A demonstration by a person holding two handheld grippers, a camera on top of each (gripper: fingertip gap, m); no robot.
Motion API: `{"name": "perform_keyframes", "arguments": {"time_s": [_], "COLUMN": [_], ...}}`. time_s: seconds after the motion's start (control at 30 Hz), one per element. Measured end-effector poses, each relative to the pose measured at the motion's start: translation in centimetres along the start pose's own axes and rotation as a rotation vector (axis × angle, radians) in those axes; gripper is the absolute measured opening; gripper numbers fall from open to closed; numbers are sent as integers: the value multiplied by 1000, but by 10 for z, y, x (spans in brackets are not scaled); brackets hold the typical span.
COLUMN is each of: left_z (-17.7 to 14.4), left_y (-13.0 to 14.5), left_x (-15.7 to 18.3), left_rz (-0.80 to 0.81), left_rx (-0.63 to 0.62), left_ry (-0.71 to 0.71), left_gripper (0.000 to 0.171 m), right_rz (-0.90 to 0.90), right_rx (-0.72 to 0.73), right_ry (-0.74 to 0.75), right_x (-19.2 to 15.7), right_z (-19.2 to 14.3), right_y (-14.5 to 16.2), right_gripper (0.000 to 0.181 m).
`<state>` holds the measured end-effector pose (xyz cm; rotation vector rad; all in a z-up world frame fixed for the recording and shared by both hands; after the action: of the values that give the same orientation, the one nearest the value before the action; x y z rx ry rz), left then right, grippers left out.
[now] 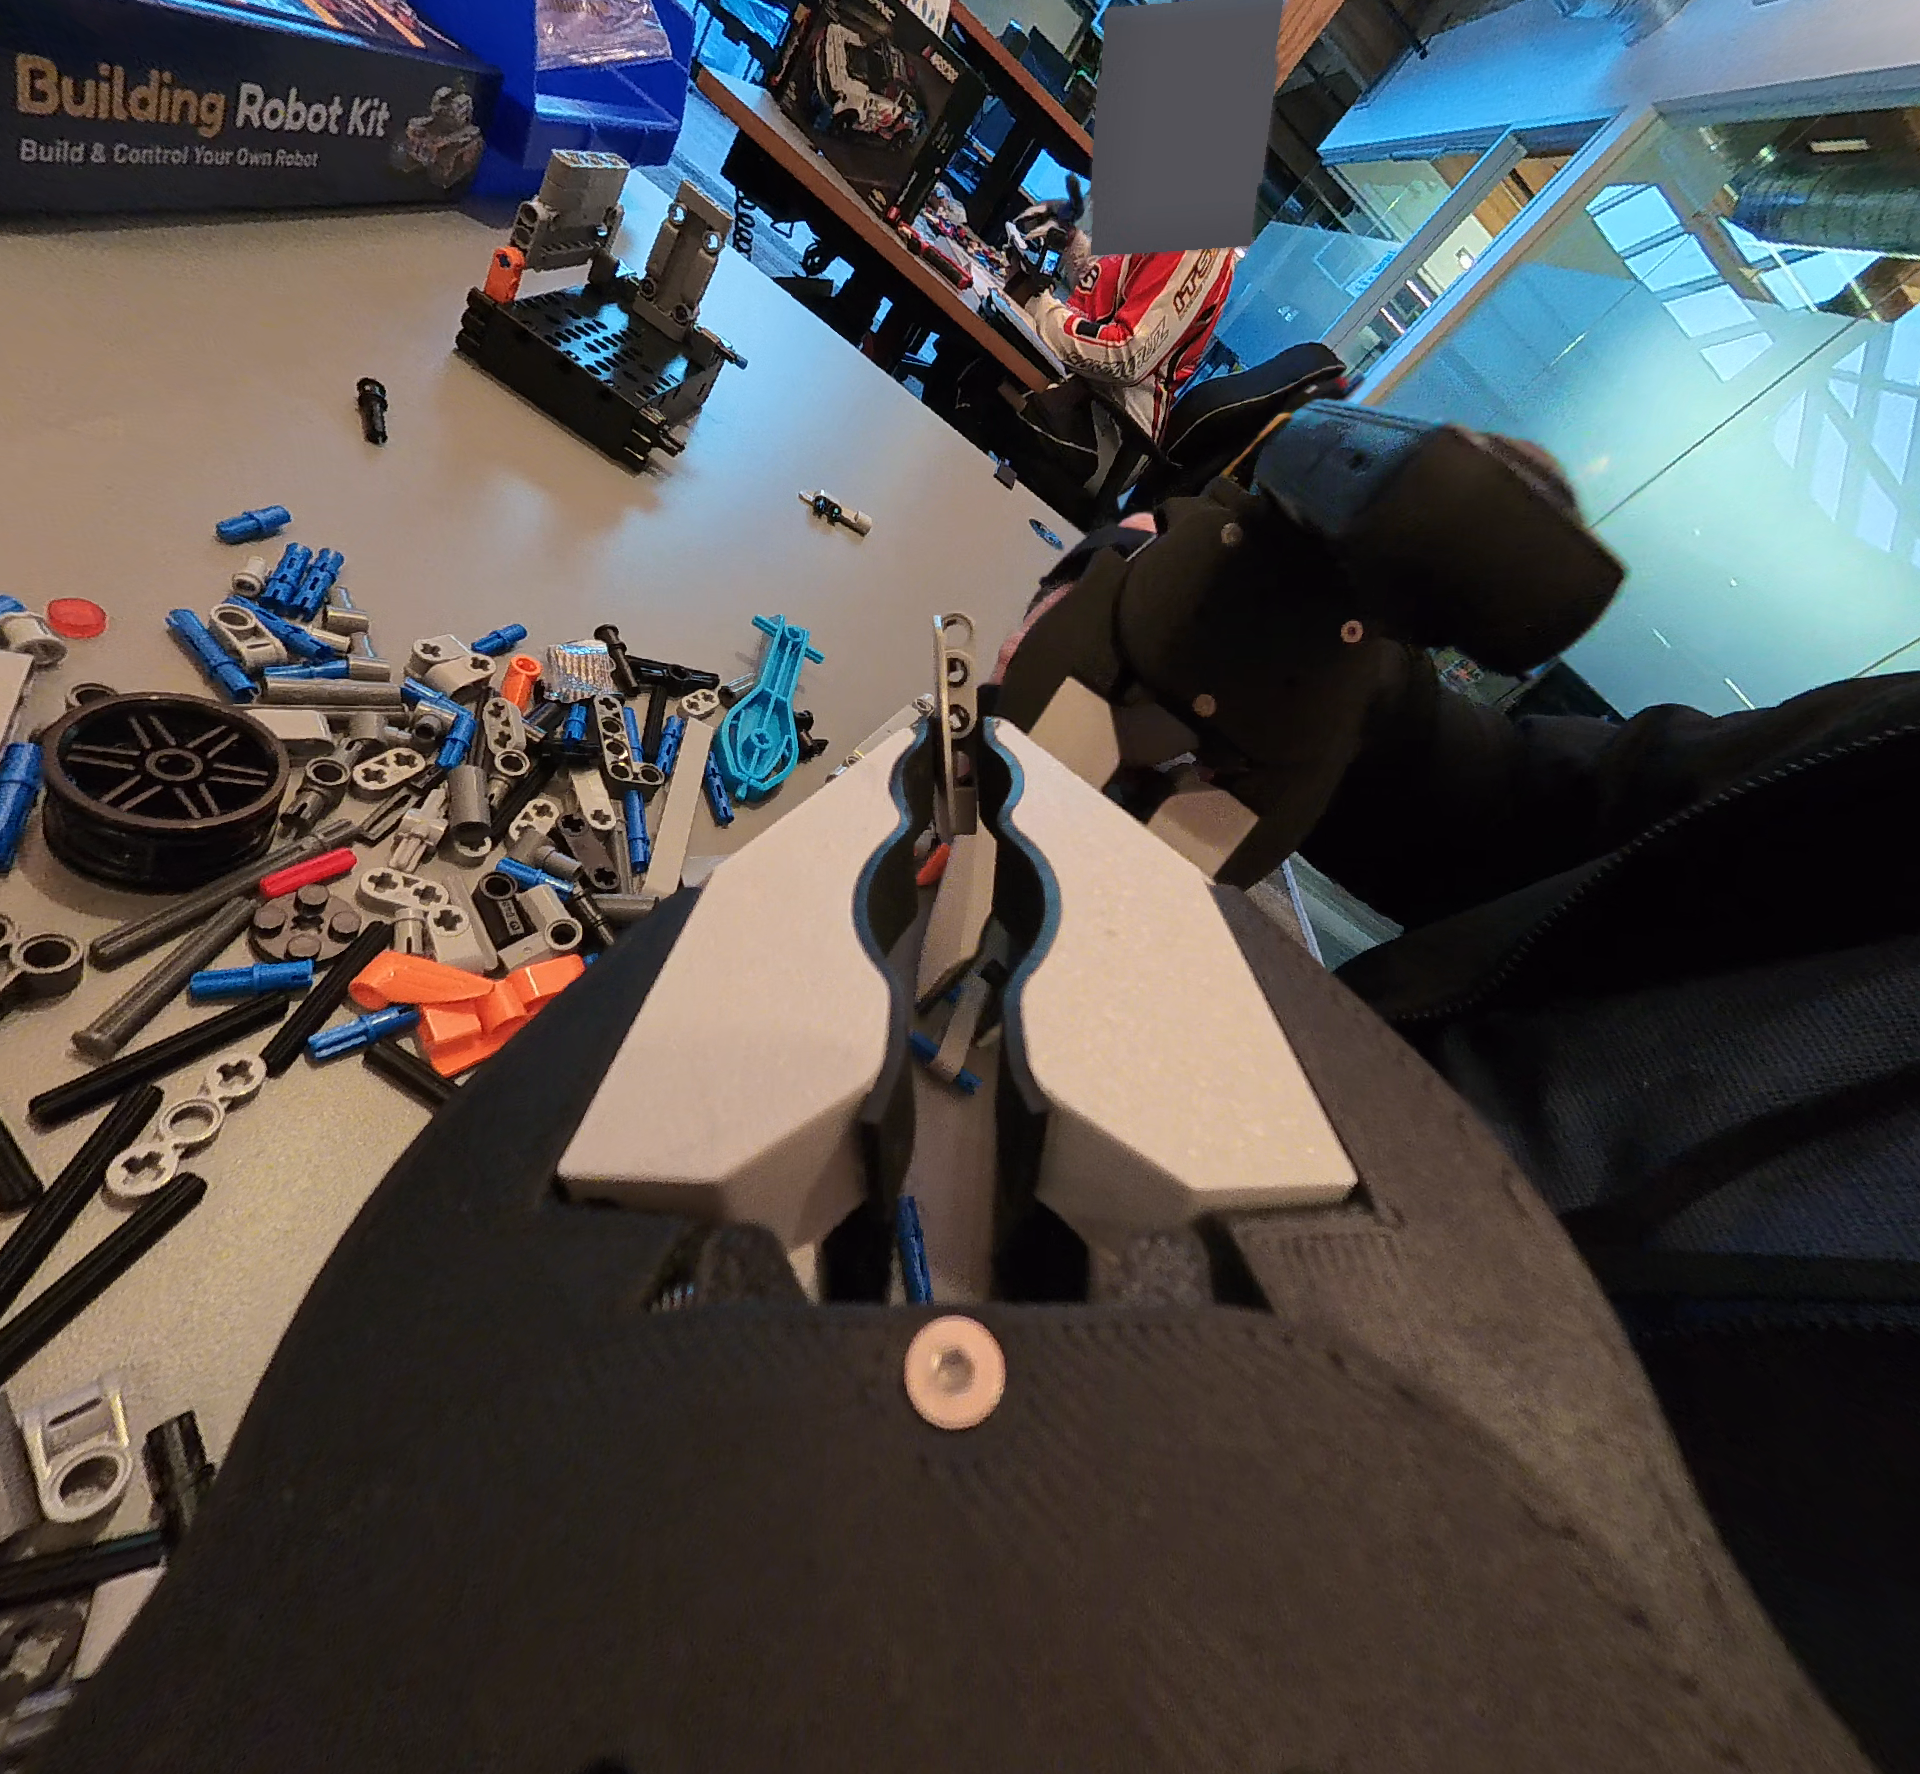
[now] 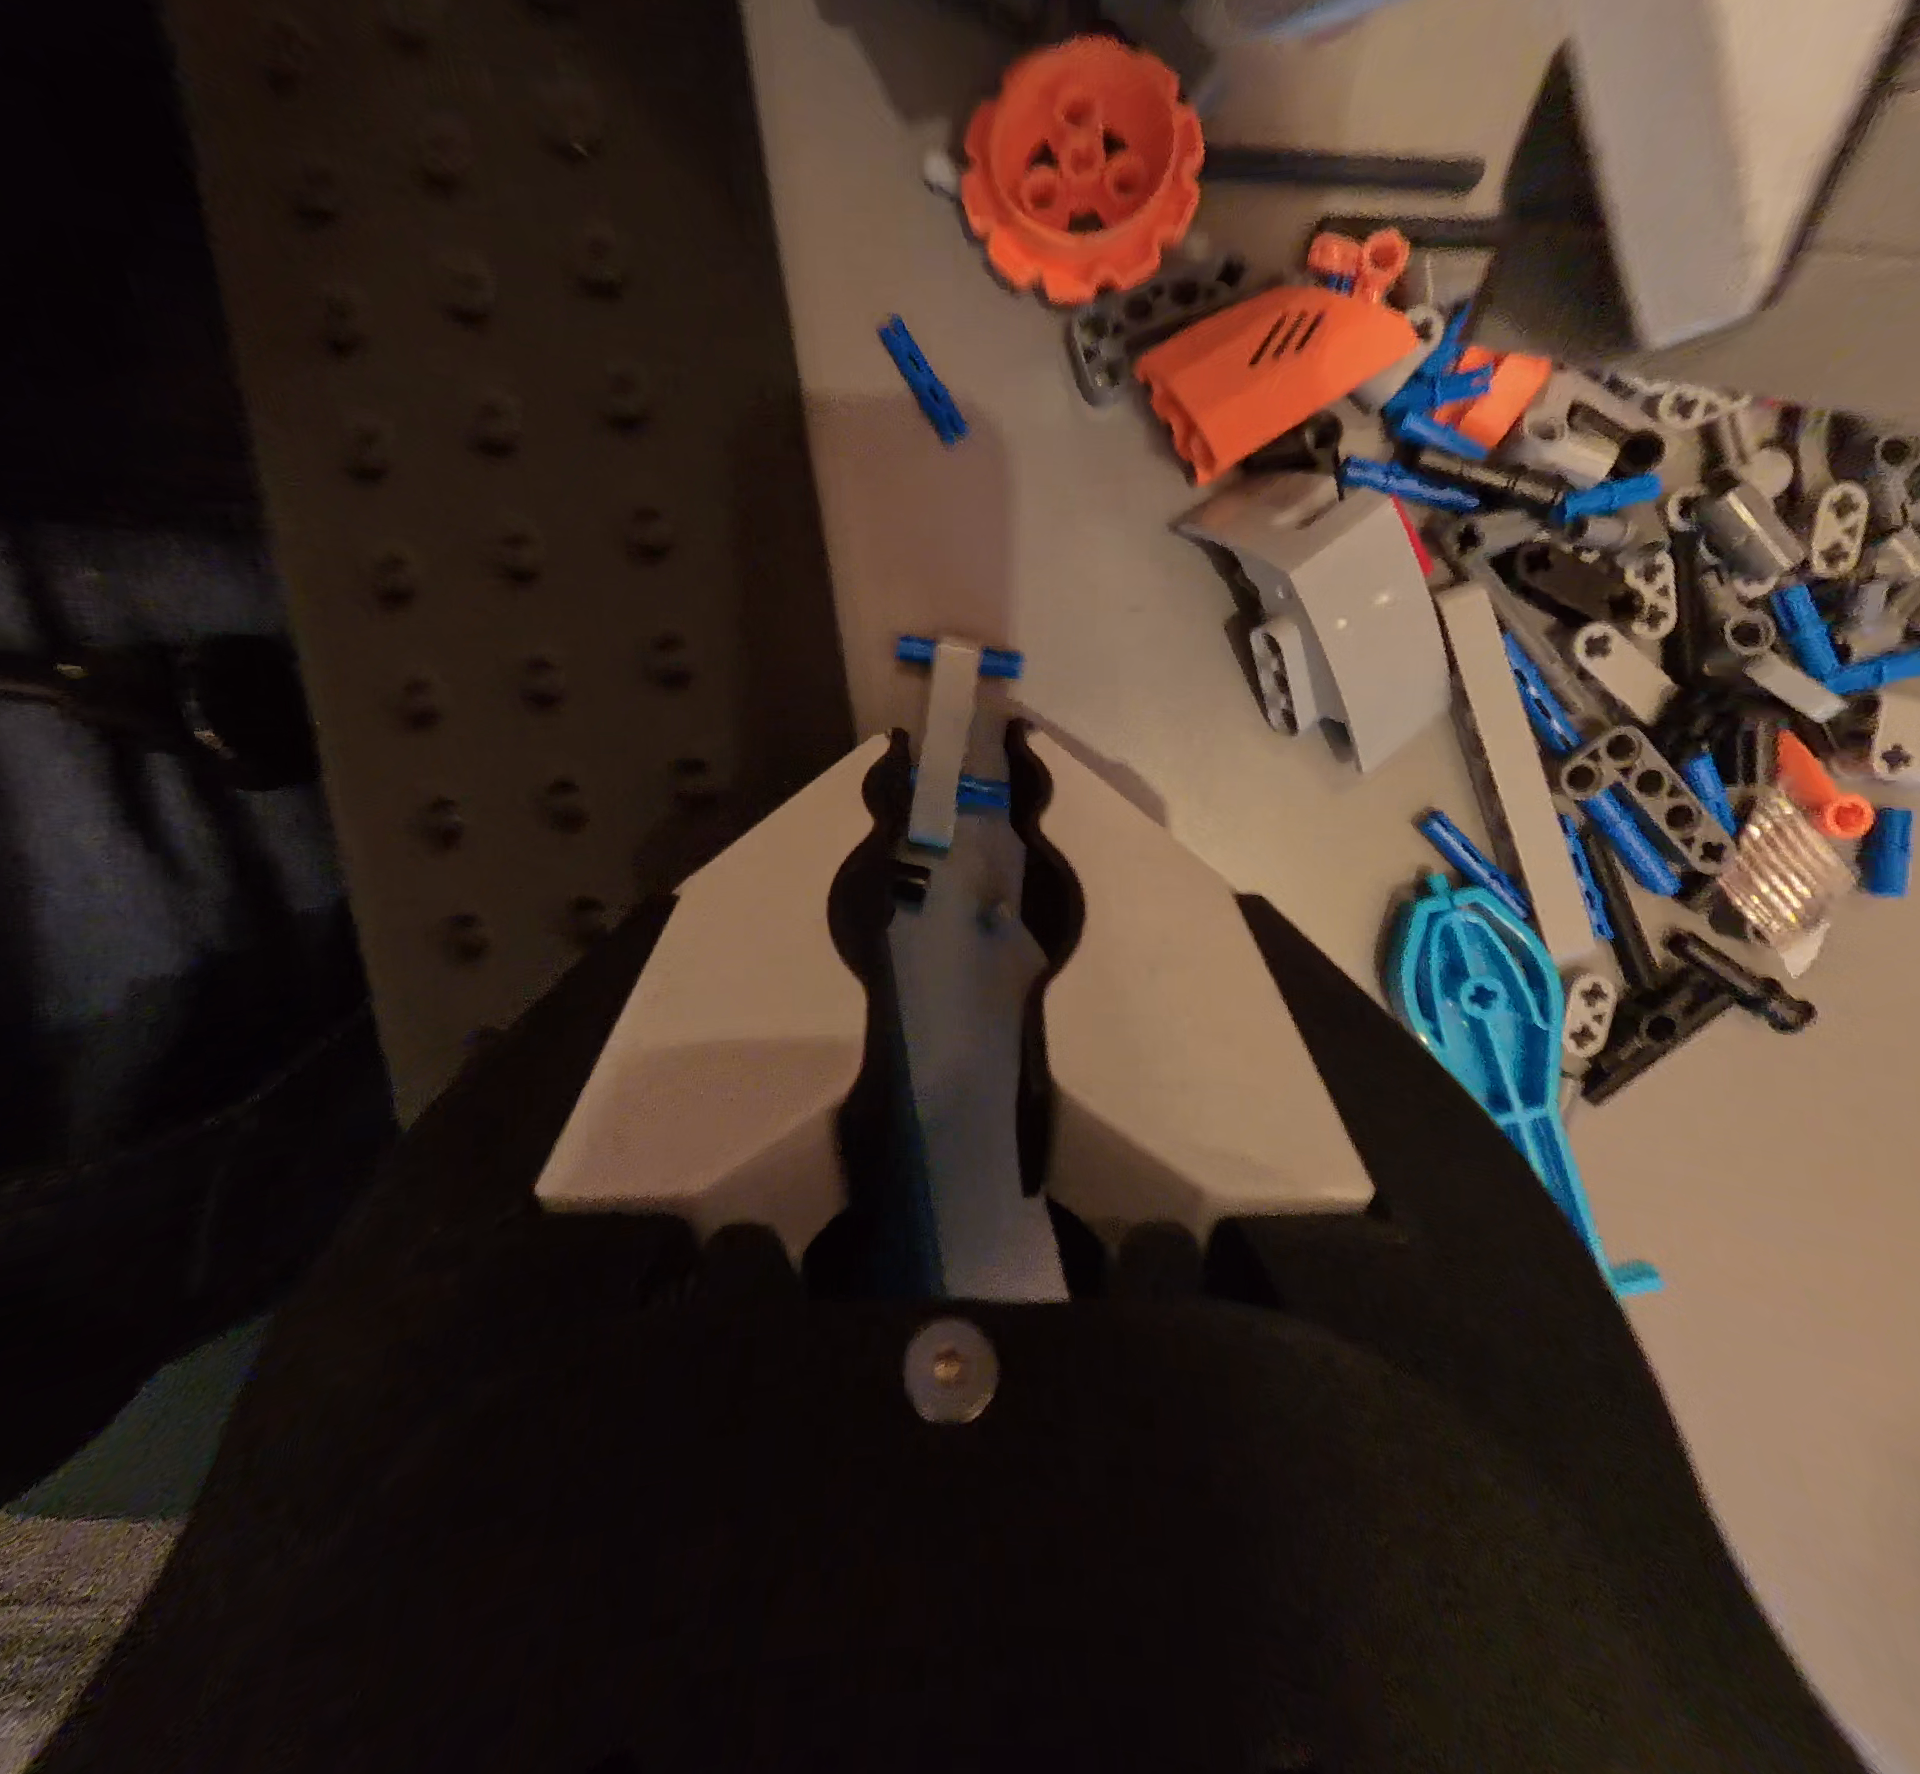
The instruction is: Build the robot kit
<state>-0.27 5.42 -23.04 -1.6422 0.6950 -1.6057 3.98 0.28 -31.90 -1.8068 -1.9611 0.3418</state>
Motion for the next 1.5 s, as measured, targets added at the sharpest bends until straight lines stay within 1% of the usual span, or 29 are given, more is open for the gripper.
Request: {"name": "perform_keyframes", "arguments": {"time_s": [0.03,0.1,0.17,0.27,0.4,0.47,0.5,0.57,0.63,0.7,0.8,0.87,1.0,1.13,1.27,1.33,1.4,1.43,1.5], "left_z": [0,0,-1,-2,-1,1,3,5,10,13,16,16,17,18,18,19,20,20,20], "left_y": [0,1,0,1,6,11,16,21,28,35,38,40,42,43,43,44,45,45,45], "left_x": [0,0,0,2,10,13,16,14,14,12,13,13,13,13,12,12,13,13,13], "left_rz": [1,7,16,27,61,91,111,172,183,170,165,164,162,161,157,157,155,156,155], "left_rx": [-1,-6,-11,-24,-68,-111,-149,-205,-250,-275,-290,-295,-303,-306,-309,-312,-313,-314,-314], "left_ry": [-2,-6,-13,-15,-2,3,7,-37,-37,-35,-28,-28,-24,-22,-21,-21,-17,-17,-16], "left_gripper": [4,4,4,4,4,4,4,4,4,4,4,4,4,4,4,4,4,4,4], "right_rz": [2,38,82,229,426,483,465,409,308,211,125,102,53,-30,-98,-91,-50,-16,101], "right_rx": [11,17,57,193,379,416,394,318,247,169,71,66,88,55,58,60,48,44,58], "right_ry": [10,-4,-26,-131,-241,-292,-293,-240,-193,-143,-77,-26,92,222,339,337,285,239,87], "right_x": [0,0,3,7,23,26,23,16,4,-7,-17,-17,-15,-20,-21,-22,-21,-21,-20], "right_z": [1,1,-1,-18,-48,-59,-60,-56,-53,-49,-37,-34,-40,-36,-33,-33,-33,-33,-33], "right_y": [-2,-4,-6,-20,-30,-26,-20,-8,-1,6,14,13,8,16,16,16,16,16,15], "right_gripper": [7,5,5,5,5,4,4,5,5,5,5,6,20,17,14,13,13,12,13]}}
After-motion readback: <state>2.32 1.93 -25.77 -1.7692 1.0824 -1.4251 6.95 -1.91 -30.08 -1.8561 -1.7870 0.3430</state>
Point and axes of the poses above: each gripper's, where its closed fingertips meet, z out along the fingers, y out of its underside, x = y × z across the jaws, the point moved 1 cm from there along -z, back along the fingers, and after that the axes turned 15 degrees about y, right-handed, at the moved point
